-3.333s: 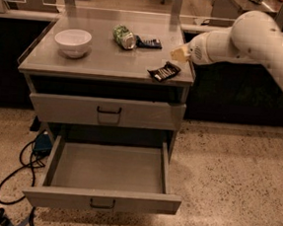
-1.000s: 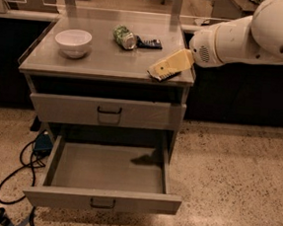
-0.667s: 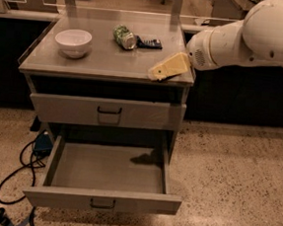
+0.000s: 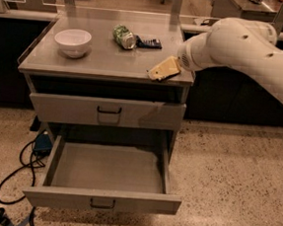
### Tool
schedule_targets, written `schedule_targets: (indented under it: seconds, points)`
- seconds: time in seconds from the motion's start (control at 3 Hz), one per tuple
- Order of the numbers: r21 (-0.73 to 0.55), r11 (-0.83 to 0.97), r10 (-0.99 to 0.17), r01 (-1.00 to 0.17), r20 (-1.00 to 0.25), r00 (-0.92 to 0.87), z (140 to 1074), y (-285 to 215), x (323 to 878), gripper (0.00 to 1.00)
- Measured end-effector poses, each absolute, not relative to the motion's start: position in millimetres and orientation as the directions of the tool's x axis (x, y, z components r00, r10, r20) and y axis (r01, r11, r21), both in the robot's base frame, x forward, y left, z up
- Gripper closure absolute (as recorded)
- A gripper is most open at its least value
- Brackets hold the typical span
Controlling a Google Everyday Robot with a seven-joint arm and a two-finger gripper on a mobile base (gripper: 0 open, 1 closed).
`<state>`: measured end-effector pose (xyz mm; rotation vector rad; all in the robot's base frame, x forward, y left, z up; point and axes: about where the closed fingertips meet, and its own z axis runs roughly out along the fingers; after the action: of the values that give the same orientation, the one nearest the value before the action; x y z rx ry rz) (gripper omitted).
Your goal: Place rxbar chocolate into middle drawer
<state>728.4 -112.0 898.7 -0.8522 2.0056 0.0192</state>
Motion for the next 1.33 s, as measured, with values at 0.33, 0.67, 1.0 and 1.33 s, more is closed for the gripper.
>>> schedule_targets:
  seconds: [0.33, 0.67, 1.0, 1.33]
  points:
    - [-0.348, 0.776, -0.573, -0.526, -0.739, -0.355, 898, -124, 745, 0.00]
    - [-0.348, 0.776, -0.573, -0.527, -0.739, -0.355, 898, -124, 745, 0.00]
    - [-0.288, 0.782, -0.533, -0.552, -0.768, -0.355, 891, -120, 759, 0.00]
    - [-0.116, 0.787, -0.418, -0.606, -0.823, -0.385, 863, -96, 793, 0.00]
